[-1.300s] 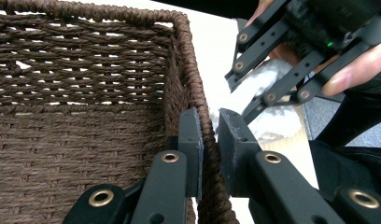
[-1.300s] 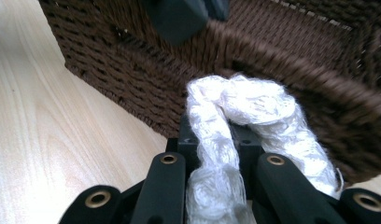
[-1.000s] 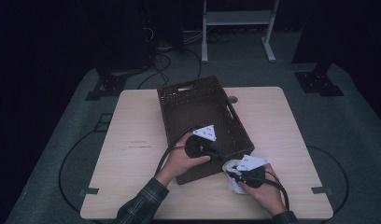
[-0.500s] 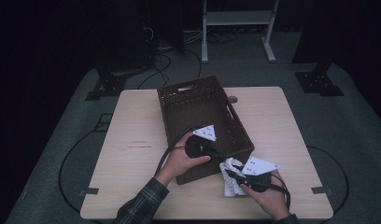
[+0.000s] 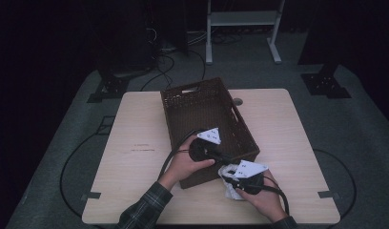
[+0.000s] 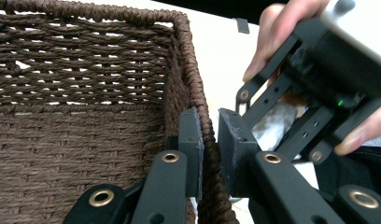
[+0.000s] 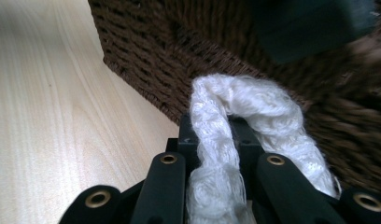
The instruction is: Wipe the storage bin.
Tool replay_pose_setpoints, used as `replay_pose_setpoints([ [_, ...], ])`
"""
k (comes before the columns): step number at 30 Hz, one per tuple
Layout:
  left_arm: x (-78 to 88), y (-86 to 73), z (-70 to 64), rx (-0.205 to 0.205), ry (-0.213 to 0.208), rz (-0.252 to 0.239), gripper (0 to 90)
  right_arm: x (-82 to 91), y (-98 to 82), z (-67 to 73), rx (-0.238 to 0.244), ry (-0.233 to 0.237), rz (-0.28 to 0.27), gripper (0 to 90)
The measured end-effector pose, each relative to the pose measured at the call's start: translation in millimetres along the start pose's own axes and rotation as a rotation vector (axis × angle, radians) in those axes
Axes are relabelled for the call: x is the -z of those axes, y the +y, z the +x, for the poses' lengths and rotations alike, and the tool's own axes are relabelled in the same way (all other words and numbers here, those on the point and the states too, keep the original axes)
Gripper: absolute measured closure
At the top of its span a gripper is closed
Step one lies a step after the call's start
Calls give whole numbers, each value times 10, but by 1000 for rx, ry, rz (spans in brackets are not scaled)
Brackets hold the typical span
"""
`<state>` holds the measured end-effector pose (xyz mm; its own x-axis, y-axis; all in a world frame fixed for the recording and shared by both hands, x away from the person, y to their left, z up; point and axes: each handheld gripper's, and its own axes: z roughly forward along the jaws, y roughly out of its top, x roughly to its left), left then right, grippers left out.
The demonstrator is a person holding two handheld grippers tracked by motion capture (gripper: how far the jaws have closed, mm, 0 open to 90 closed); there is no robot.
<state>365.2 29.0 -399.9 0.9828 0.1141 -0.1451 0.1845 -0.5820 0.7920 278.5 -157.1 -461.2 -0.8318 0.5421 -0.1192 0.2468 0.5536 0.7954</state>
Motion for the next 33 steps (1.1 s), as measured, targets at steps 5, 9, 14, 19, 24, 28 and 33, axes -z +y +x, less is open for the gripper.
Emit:
replay_pose_setpoints([
  [5,-1,0,2,2,-2,-1,792,-85,-35,11,5,19,31,779],
  [9,-2,-1,-3,3,-1,-2,792,-158,-67,22,-2,41,56,779],
  [14,0,0,3,-1,-1,-1,792,-212,-78,47,0,58,88,778],
  [19,0,0,2,2,-2,0,792,-115,-6,79,21,42,56,778],
  [24,-1,-2,-1,1,-2,-2,791,94,137,140,40,17,-46,777],
  [28,-1,0,2,-1,-1,-1,792,205,206,180,48,12,-89,777],
  [33,-2,0,3,2,-3,-3,792,308,314,219,61,21,-154,777],
])
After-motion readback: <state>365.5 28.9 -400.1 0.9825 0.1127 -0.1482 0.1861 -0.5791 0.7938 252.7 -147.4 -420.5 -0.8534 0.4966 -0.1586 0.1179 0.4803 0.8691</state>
